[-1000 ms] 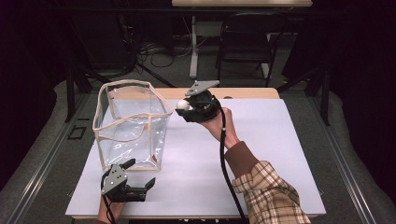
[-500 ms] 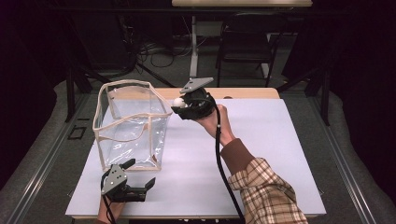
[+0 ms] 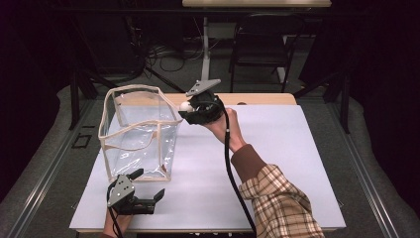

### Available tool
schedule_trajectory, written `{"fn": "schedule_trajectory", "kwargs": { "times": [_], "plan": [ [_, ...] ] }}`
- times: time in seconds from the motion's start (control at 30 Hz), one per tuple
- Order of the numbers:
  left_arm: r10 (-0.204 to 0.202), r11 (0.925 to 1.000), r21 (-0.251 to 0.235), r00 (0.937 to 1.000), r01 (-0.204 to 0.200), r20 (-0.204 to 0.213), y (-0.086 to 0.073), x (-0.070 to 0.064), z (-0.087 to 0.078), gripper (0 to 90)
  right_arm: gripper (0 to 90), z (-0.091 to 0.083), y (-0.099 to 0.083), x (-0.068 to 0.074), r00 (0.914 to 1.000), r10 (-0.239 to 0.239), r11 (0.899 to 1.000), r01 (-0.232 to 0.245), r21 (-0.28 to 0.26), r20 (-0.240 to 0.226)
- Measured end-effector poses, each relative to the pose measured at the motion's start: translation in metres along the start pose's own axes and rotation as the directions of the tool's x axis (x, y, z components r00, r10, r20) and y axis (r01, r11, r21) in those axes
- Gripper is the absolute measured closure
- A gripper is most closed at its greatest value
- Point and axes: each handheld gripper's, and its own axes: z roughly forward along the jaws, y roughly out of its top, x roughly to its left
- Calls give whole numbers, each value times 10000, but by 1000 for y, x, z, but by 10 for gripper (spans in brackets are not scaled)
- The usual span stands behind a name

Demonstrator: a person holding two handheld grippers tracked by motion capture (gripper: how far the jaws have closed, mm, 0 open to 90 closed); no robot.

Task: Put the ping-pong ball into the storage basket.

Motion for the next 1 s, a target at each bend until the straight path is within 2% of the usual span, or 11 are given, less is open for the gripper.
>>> {"fn": "schedule_trajectory", "kwargs": {
  "times": [1.0],
  "plan": [
    [6, 10000, -22, 10000, -6, 30, 0, 0, 0, 2, 510, 15, 25, 6, 9998, -165, 9999, 165, 0, -150]
  ]
}}
